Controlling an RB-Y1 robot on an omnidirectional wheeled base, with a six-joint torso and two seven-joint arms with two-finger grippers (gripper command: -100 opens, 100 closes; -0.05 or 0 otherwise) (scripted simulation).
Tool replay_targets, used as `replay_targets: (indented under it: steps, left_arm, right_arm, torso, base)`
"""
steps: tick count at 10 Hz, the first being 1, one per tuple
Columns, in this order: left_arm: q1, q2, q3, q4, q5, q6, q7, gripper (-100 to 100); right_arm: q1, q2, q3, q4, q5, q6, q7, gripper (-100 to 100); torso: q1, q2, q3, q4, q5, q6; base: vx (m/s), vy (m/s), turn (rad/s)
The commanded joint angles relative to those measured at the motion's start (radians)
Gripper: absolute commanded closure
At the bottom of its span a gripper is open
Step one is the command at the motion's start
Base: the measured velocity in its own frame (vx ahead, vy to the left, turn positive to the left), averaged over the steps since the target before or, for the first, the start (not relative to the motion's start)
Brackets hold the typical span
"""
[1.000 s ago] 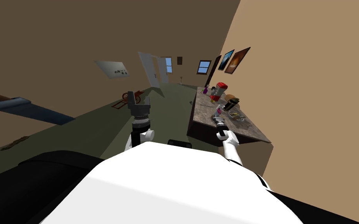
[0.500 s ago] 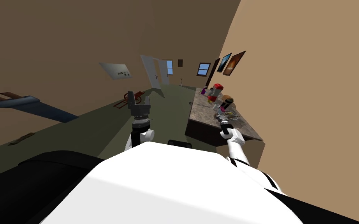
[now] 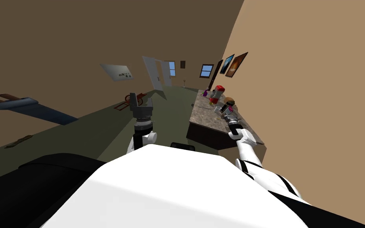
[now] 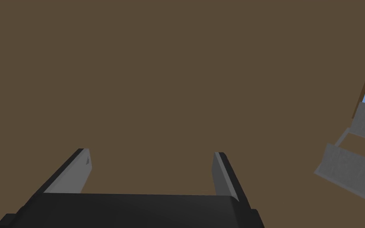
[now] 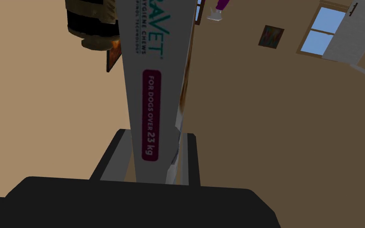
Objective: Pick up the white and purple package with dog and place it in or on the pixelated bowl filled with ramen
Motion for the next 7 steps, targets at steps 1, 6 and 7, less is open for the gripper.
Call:
replay_targets:
  steps: [1, 6, 7]
  left_arm:
    - [0.000, 0.000, 0.000, 0.000, 0.000, 0.000, 0.000, 0]
    - [0.000, 0.000, 0.000, 0.000, 0.000, 0.000, 0.000, 0]
    - [0.000, 0.000, 0.000, 0.000, 0.000, 0.000, 0.000, 0]
  right_arm:
    - [-0.003, -0.042, 0.016, -0.008, -0.030, 0.018, -0.029, 100]
    - [-0.026, -0.155, 0.044, 0.004, -0.114, 0.039, -0.083, 100]
    - [-0.029, -0.173, 0.048, 0.006, -0.128, 0.042, -0.091, 100]
  torso:
    - [0.000, 0.000, 0.000, 0.000, 0.000, 0.000]
    - [0.001, 0.001, 0.001, 0.001, -0.001, 0.000]
    - [0.001, 0.001, 0.001, 0.001, -0.001, 0.000]
  base:
    - [0.077, -0.149, -0.006]
    - [0.072, -0.117, -0.005]
    - [0.050, -0.078, -0.008]
